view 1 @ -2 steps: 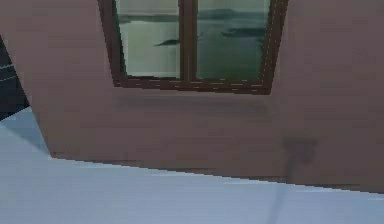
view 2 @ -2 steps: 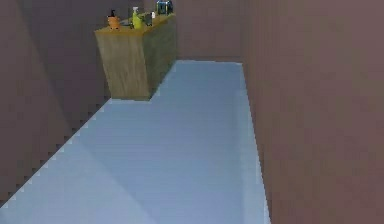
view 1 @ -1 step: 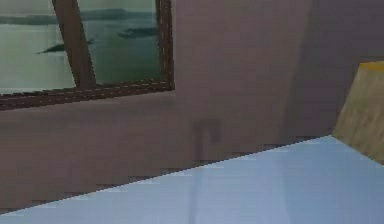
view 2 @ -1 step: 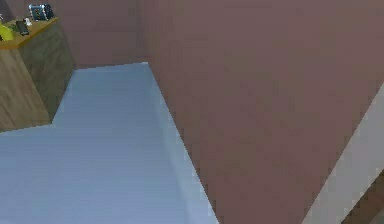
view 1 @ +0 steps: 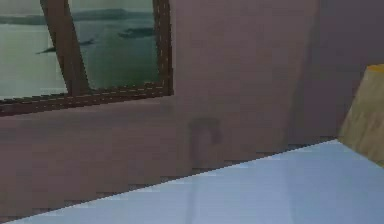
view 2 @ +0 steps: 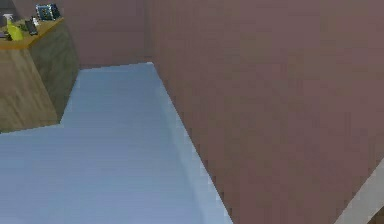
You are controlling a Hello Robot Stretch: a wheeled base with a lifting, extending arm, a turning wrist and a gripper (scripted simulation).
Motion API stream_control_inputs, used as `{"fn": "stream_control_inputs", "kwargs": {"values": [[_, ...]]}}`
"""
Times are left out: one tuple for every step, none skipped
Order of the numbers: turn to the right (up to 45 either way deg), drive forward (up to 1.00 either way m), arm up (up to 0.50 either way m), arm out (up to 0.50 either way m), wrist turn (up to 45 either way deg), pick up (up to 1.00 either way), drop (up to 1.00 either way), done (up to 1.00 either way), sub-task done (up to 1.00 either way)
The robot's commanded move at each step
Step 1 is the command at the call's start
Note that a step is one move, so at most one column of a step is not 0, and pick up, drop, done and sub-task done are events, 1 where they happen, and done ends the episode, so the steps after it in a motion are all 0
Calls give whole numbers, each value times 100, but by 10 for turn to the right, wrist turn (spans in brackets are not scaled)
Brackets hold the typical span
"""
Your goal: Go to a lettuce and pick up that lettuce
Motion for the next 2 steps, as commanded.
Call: {"fn": "stream_control_inputs", "kwargs": {"values": [[450, 0, 0, 0, 0, 0, 0, 0, 0], [210, 0, 0, 0, 0, 0, 0, 0, 0]]}}
